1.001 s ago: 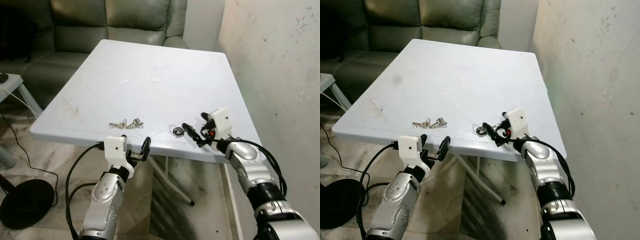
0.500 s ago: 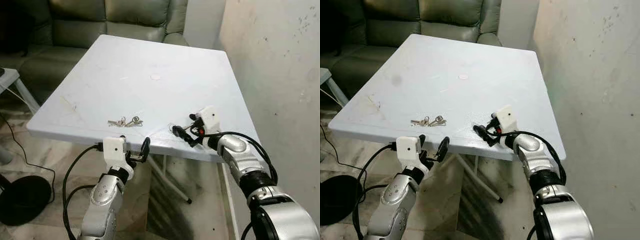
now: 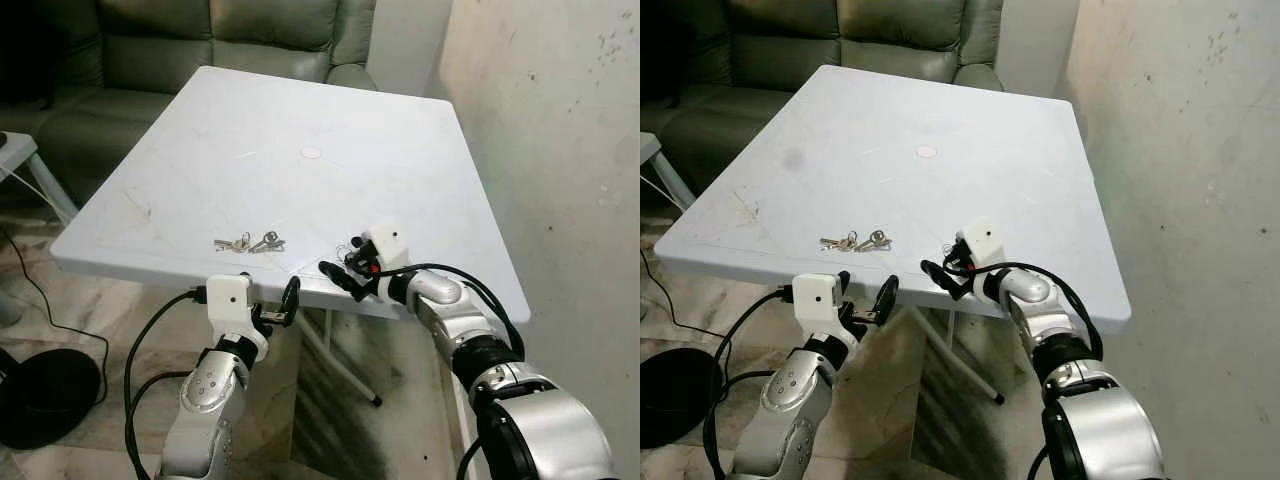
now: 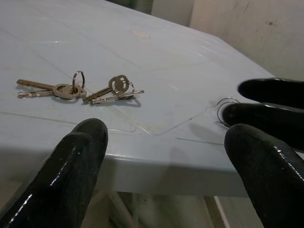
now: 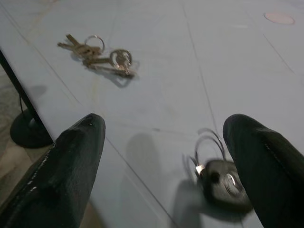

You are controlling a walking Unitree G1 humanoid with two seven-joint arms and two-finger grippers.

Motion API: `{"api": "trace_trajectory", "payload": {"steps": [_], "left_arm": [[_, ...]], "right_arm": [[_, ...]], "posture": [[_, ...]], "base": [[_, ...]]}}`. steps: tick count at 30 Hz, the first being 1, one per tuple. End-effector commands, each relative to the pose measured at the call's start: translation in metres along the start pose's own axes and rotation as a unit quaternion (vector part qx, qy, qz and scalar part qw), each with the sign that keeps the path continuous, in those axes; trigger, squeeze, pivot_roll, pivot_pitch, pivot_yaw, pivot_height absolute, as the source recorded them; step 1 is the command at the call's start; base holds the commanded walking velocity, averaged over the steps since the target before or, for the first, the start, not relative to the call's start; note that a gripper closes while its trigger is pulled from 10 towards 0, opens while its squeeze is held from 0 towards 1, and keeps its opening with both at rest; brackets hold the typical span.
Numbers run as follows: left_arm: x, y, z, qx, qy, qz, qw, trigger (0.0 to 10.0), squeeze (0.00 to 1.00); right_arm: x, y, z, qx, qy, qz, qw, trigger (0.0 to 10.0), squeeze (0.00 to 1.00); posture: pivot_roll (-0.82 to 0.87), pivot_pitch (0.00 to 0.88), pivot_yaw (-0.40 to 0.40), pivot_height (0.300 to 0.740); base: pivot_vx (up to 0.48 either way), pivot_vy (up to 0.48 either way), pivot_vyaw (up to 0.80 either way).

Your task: Hang keys on a hook

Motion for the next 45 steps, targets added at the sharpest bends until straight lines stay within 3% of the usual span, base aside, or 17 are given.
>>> {"api": "trace_trajectory", "payload": {"steps": [1, 10, 24, 32, 33, 34, 36, 37, 38, 39, 40, 45], "left_arm": [[0.003, -0.014, 0.000, -0.009, -0.004, 0.015, 1.000, 10.0, 0.00], [0.001, -0.019, 0.008, -0.012, 0.004, 0.019, 1.000, 10.0, 0.00], [-0.007, -0.023, 0.026, -0.011, 0.026, 0.024, 0.999, 10.0, 0.00], [-0.008, -0.026, 0.031, -0.007, 0.034, 0.030, 0.999, 10.0, 0.00], [-0.008, -0.026, 0.032, -0.006, 0.036, 0.031, 0.999, 10.0, 0.00], [-0.008, -0.026, 0.032, -0.005, 0.036, 0.031, 0.999, 10.0, 0.00], [-0.009, -0.026, 0.033, -0.004, 0.037, 0.032, 0.999, 10.0, 0.00], [-0.009, -0.026, 0.033, -0.004, 0.038, 0.032, 0.999, 10.0, 0.00], [-0.009, -0.026, 0.033, -0.003, 0.039, 0.032, 0.999, 10.0, 0.00], [-0.009, -0.026, 0.033, -0.003, 0.039, 0.032, 0.999, 10.0, 0.00], [-0.008, -0.026, 0.033, -0.002, 0.039, 0.032, 0.999, 10.0, 0.00], [-0.008, -0.026, 0.033, -0.001, 0.040, 0.033, 0.999, 10.0, 0.00]], "right_arm": [[0.006, -0.002, -0.002, -0.011, -0.010, -0.001, 1.000, 10.0, 0.00], [0.015, -0.009, -0.004, -0.050, -0.032, -0.020, 0.998, 10.0, 0.00], [0.007, -0.021, 0.006, -0.060, -0.019, -0.023, 0.998, 10.0, 0.00], [0.003, -0.019, 0.005, -0.054, -0.016, -0.029, 0.998, 9.7, 0.00], [0.003, -0.018, 0.005, -0.052, -0.017, -0.030, 0.998, 8.3, 0.00], [0.003, -0.018, 0.005, -0.051, -0.017, -0.030, 0.998, 8.2, 0.00], [0.004, -0.017, 0.004, -0.050, -0.018, -0.030, 0.998, 4.5, 0.00], [0.004, -0.017, 0.004, -0.050, -0.018, -0.030, 0.998, 4.5, 0.00], [0.005, -0.016, 0.004, -0.048, -0.022, -0.032, 0.998, 2.9, 0.00], [0.005, -0.016, 0.004, -0.046, -0.024, -0.033, 0.998, 2.9, 0.00], [0.007, -0.015, 0.004, -0.044, -0.027, -0.035, 0.998, 0.0, 0.00], [0.009, -0.014, 0.003, -0.040, -0.032, -0.034, 0.998, 0.0, 0.00]], "posture": [[0.19, 0.049, -0.098, 0.740], [0.21, 0.070, -0.088, 0.740], [0.21, 0.133, -0.084, 0.740], [0.21, 0.153, -0.091, 0.740], [0.21, 0.153, -0.092, 0.740], [0.21, 0.153, -0.092, 0.740], [0.21, 0.158, -0.094, 0.740], [0.21, 0.158, -0.094, 0.740], [0.22, 0.160, -0.095, 0.740], [0.22, 0.160, -0.095, 0.740], [0.22, 0.160, -0.096, 0.740], [0.22, 0.159, -0.095, 0.740]], "base": [[0.000, 0.000, 0.00], [0.000, 0.000, 0.00], [0.000, 0.000, 0.00], [0.000, 0.000, 0.00], [0.000, 0.000, 0.00], [0.000, 0.000, 0.00], [0.000, 0.000, 0.00], [0.000, 0.000, 0.00], [0.000, 0.000, 0.00], [0.000, 0.000, 0.00], [0.000, 0.000, 0.00], [0.000, 0.000, 0.00]]}}
Point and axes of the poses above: a point about 5 cm out from each wrist's last joint towards the gripper, its own z axis pointing back from the gripper into the wrist, its own x axis along the axis of the wrist's last joint, y = z × x, the point moved 5 cm from there along -z, pointing out of the wrist towards the gripper, and after that the axes turned 12 degrees about -z, right-handed, at the moved point
